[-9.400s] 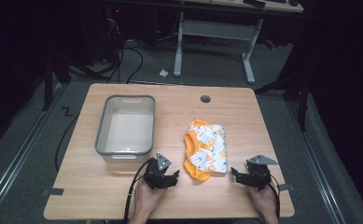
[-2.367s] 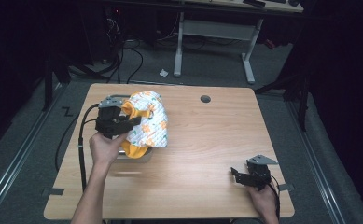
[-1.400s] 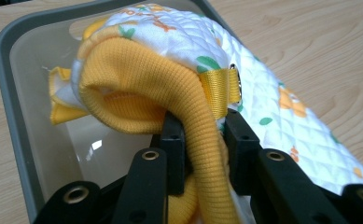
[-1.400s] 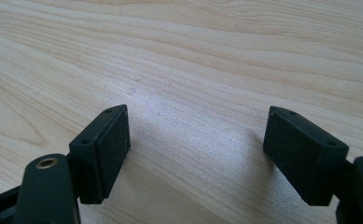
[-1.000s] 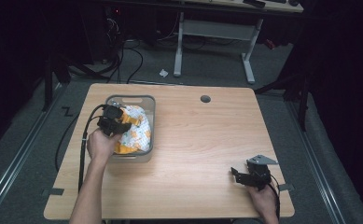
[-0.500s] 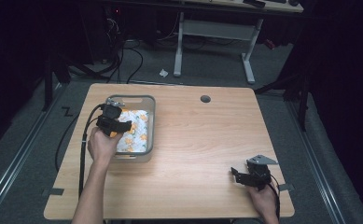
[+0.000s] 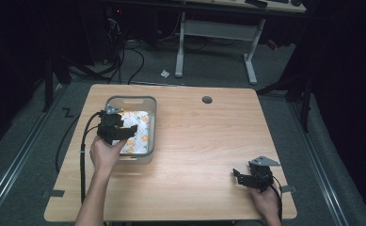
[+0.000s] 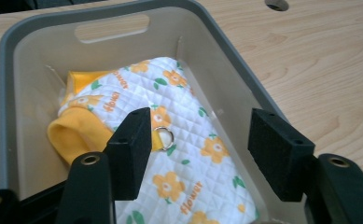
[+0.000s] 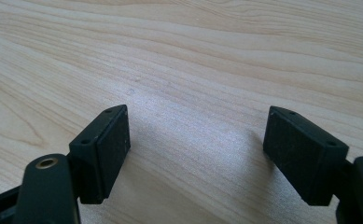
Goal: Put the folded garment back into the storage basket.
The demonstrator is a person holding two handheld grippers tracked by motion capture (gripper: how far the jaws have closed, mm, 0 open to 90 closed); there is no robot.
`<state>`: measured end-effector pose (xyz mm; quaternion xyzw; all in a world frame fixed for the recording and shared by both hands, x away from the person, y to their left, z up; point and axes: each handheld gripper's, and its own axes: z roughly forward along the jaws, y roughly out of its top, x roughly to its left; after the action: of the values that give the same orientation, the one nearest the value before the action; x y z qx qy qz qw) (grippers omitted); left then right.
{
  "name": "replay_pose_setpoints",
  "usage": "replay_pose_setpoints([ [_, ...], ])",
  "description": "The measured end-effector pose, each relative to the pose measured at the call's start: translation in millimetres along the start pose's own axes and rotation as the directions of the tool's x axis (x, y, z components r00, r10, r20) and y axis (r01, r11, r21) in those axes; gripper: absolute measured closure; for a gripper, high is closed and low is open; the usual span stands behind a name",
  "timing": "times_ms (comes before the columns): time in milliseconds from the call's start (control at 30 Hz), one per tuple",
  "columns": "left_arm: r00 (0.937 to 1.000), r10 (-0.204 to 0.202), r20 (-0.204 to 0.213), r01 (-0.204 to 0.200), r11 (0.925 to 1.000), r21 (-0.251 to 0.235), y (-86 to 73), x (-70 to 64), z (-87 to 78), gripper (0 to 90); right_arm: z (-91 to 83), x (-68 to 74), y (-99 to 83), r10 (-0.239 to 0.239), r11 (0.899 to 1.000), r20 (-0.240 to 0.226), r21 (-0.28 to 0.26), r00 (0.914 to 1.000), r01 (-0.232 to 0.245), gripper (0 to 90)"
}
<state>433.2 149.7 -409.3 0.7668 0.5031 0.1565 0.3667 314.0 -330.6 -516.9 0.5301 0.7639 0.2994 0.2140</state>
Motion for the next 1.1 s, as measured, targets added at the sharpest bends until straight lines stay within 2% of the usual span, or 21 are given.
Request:
replay_pose_setpoints([
  [233, 0.9994, 0.001, 0.036, 0.001, 0.9993, -0.038, -6.2, -9.2, -8.1, 39.3, 0.1, 0.0, 0.1, 0.001, 1.000, 0.000, 0.000, 1.0000, -0.001, 23.2],
  [400, 0.9976, -0.014, 0.068, 0.019, 0.9975, -0.068, -13.3, -14.9, -11.5, 39.0, 0.2, 0.0, 0.2, 0.001, 1.000, 0.000, 0.000, 1.0000, -0.001, 23.2],
  [867, 0.9915, -0.061, 0.115, 0.073, 0.9923, -0.100, -25.9, -20.6, -18.6, 38.5, 0.5, 0.2, 0.6, 0.005, 1.000, 0.002, 0.001, 1.0000, -0.005, 23.3],
  [1100, 0.9883, -0.063, 0.139, 0.079, 0.9898, -0.118, -30.0, -28.2, -24.3, 37.9, 0.6, 0.2, 0.6, 0.005, 1.000, 0.003, 0.001, 1.0000, -0.005, 23.3],
])
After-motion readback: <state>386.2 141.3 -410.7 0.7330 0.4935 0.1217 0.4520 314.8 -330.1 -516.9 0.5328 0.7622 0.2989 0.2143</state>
